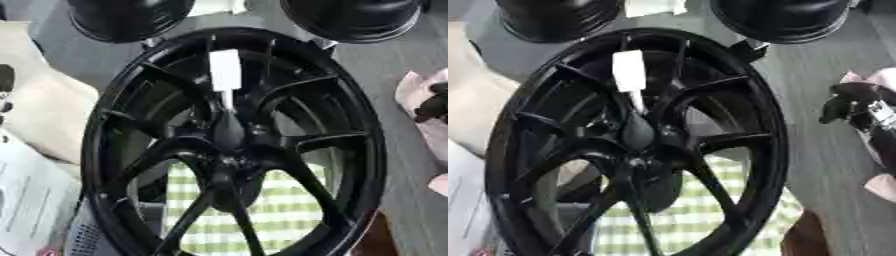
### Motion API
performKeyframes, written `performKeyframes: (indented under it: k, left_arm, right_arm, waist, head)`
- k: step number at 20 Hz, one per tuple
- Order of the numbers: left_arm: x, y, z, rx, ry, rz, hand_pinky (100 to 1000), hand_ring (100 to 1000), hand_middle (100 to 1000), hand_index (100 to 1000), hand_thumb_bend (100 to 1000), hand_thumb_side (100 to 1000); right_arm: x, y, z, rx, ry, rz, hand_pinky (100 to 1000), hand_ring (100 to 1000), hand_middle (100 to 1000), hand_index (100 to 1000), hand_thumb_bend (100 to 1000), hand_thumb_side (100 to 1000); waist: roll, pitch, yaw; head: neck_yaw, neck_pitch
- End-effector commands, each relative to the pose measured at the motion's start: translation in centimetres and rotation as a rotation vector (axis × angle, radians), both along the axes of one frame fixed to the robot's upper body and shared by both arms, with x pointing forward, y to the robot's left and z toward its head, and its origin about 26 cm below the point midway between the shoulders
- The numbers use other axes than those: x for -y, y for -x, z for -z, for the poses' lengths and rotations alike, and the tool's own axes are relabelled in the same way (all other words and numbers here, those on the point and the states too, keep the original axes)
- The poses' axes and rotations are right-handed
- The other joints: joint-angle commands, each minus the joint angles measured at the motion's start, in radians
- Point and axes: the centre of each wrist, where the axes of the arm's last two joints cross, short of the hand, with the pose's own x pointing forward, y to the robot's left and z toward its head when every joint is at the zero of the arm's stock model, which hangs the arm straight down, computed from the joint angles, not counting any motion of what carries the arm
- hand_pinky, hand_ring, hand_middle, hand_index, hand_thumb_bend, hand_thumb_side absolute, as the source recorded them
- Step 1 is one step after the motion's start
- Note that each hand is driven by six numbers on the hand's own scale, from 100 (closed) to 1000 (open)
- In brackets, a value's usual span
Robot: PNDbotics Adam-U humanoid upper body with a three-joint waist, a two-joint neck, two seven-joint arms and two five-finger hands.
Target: Pull the pin out of the wheel hub.
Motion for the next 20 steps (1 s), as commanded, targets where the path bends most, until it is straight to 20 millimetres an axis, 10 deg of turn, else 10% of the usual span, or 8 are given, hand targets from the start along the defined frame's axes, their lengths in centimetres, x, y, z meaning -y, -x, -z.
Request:
performKeyframes:
  k: [1, 20]
  left_arm:
    - [-0.6, 0.2, -1.7, 0.03, -0.077, -0.005, 651, 636, 437, 613, 763, 453]
    - [-2.7, 0.8, -9.5, -0.12, -0.646, 0.051, 684, 652, 461, 641, 759, 479]
  right_arm:
    - [0.3, 0.3, -0.7, 0.025, 0.016, 0.009, 829, 595, 590, 758, 100, 692]
    - [1.6, 1.7, 0.7, -0.001, 0.03, 0.082, 829, 592, 590, 757, 100, 702]
  waist:
    - [0.002, -0.02, -0.002]
    - [-0.007, -0.043, 0.057]
  head:
    - [0.0, 0.002]
    - [-0.022, 0.044]
